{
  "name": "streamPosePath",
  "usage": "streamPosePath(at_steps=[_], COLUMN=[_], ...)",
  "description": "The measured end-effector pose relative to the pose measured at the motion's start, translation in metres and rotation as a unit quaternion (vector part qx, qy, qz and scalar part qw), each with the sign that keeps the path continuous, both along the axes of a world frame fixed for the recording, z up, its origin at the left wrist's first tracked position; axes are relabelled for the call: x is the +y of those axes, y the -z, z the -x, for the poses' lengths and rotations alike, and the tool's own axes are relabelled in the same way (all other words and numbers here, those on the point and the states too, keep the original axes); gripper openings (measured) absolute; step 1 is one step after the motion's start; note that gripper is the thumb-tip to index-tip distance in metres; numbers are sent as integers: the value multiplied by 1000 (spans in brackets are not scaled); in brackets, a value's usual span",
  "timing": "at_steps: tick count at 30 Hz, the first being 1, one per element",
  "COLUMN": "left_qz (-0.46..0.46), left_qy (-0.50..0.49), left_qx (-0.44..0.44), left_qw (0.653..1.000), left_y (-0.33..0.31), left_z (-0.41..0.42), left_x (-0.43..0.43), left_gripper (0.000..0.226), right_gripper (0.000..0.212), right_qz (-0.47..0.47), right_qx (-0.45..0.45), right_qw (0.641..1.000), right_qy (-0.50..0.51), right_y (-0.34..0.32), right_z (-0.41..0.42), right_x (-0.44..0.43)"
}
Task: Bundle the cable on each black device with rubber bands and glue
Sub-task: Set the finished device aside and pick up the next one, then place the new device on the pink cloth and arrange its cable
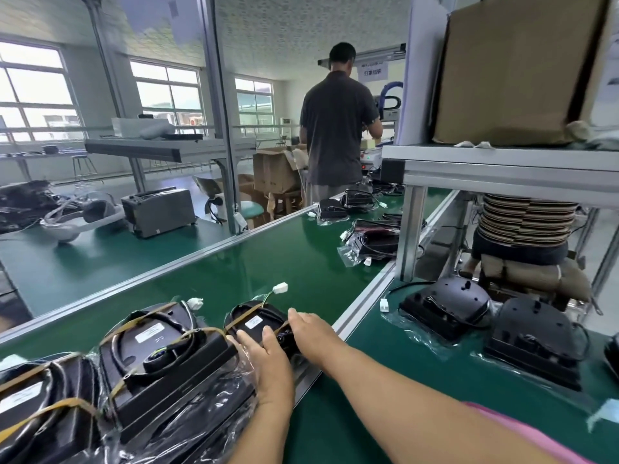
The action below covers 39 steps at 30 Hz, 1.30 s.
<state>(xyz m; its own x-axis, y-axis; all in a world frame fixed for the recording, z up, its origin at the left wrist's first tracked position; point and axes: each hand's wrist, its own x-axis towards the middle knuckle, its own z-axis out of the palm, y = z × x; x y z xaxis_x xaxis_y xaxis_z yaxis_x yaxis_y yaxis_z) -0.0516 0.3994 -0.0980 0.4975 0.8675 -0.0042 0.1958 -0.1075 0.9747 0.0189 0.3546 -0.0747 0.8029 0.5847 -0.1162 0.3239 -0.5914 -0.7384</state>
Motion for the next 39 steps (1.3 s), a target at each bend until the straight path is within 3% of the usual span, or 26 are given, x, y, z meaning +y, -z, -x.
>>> streamPosePath(at_steps=[5,7,9,13,16,20,25,32,39], left_qz=[-29,-105,-186,-261,-334,-367,-425,-492,-430], left_qy=[-32,-30,-5,64,108,151,226,218,195], left_qx=[63,78,70,82,139,159,271,395,495], left_qw=[997,991,980,960,926,904,834,745,729], left_y=[-3,1,3,-2,-3,-8,0,13,-19], left_z=[-7,-12,-21,-46,-67,-93,-111,-102,-104], left_x=[-1,-10,-27,-67,-86,-106,-98,-57,-50], left_gripper=[62,62,60,56,59,58,49,52,25], right_gripper=[43,40,45,51,54,55,57,61,63], right_qz=[-2,-30,-94,-184,-190,-182,-161,-130,-128], right_qx=[29,17,-27,-86,-64,-59,-30,7,23], right_qw=[999,999,988,901,863,859,897,917,916], right_qy=[-20,6,121,383,464,475,411,377,380], right_y=[2,-1,-6,-18,-17,-6,9,18,16], right_z=[-5,-10,-20,-43,-54,-60,-66,-67,-64], right_x=[-5,-18,-38,-96,-137,-173,-193,-201,-204])
